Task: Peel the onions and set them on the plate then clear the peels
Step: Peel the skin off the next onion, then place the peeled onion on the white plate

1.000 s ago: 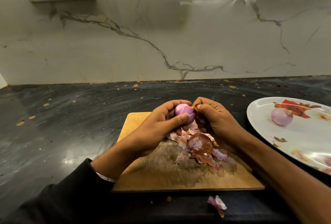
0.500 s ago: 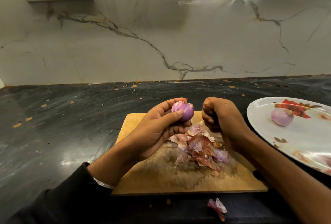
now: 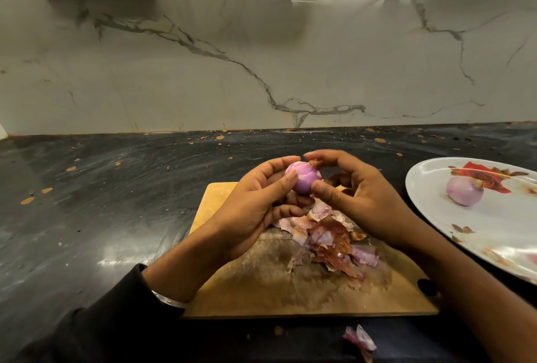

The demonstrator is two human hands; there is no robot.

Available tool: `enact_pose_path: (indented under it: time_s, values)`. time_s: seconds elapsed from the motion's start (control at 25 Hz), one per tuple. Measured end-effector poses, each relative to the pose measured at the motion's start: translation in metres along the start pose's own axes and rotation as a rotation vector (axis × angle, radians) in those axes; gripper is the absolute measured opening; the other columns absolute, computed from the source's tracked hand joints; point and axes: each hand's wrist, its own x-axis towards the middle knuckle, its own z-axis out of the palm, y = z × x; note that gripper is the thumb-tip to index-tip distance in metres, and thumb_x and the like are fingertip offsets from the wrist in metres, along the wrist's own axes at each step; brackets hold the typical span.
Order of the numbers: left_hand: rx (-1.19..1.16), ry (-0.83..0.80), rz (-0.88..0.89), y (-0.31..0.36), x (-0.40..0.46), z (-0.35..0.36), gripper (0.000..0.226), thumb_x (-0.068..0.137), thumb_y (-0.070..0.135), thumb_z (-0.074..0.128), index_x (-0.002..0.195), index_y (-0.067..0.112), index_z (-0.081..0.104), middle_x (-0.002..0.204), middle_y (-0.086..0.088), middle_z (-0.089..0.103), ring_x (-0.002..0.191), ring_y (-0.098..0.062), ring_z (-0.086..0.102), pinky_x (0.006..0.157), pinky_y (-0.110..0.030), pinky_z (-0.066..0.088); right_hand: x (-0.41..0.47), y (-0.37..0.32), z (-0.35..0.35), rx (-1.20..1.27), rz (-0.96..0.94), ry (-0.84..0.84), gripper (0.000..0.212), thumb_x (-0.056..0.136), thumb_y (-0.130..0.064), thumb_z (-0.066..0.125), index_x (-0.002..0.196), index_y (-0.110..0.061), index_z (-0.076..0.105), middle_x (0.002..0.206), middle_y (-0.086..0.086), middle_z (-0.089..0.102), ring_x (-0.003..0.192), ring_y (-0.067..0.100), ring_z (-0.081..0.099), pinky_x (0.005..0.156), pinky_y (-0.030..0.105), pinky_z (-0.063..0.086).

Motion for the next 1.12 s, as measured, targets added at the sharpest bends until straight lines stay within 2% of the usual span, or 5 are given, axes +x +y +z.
enact_pose_path:
  time_s: [0.32, 0.56, 0.84, 1.04, 1.12]
  values:
    - [0.313, 0.025, 0.055, 0.002, -0.004, 0.007, 0.04, 0.085, 0.027, 0.062, 0.123, 0.015, 0.057, 0.112, -0.013, 0.07, 0.084, -0.021, 0.071, 0.068, -0.025, 0.06, -0.002, -0.001, 0.001, 0.066, 0.0, 0.021, 0.048, 0.081, -0.041, 0.072, 0.125, -0.023, 0.068, 0.118, -0.008, 0.067, 0.1, 0.019, 0.069, 0.079, 0.037, 0.062]
    - [0.487, 0.031, 0.118, 0.007, -0.004, 0.025, 0.035, 0.089, 0.013, 0.068, 0.122, 0.019, 0.057, 0.116, -0.011, 0.066, 0.096, -0.028, 0.072, 0.081, -0.039, 0.062, -0.014, -0.009, -0.015, 0.26, 0.131, 0.106, 0.043, 0.078, -0.028, 0.077, 0.119, -0.021, 0.069, 0.108, -0.004, 0.075, 0.099, 0.012, 0.072, 0.073, 0.022, 0.057]
    - [0.649, -0.034, 0.043, 0.001, 0.027, 0.072, 0.036, 0.086, 0.013, 0.075, 0.119, 0.019, 0.06, 0.107, -0.002, 0.068, 0.082, -0.008, 0.069, 0.075, -0.028, 0.06, -0.042, -0.008, -0.058, 0.157, 0.267, 0.2, 0.039, 0.082, -0.019, 0.079, 0.12, -0.019, 0.069, 0.105, -0.003, 0.075, 0.09, 0.013, 0.074, 0.071, 0.024, 0.06]
    - [0.786, -0.146, 0.024, -0.016, 0.062, 0.119, 0.037, 0.084, 0.015, 0.077, 0.117, 0.018, 0.06, 0.102, -0.001, 0.07, 0.091, -0.013, 0.069, 0.073, -0.029, 0.06, -0.064, 0.005, -0.107, 0.02, 0.375, 0.252, 0.035, 0.082, -0.022, 0.081, 0.116, -0.022, 0.071, 0.109, -0.005, 0.071, 0.093, 0.013, 0.071, 0.063, 0.012, 0.054]
    - [0.82, -0.178, 0.026, -0.023, 0.075, 0.137, 0.039, 0.082, 0.017, 0.079, 0.117, 0.018, 0.061, 0.1, -0.001, 0.071, 0.092, -0.017, 0.07, 0.074, -0.031, 0.061, -0.072, 0.013, -0.126, -0.013, 0.408, 0.269, 0.038, 0.079, -0.023, 0.084, 0.115, -0.022, 0.071, 0.109, -0.003, 0.072, 0.093, 0.014, 0.072, 0.071, 0.022, 0.061]
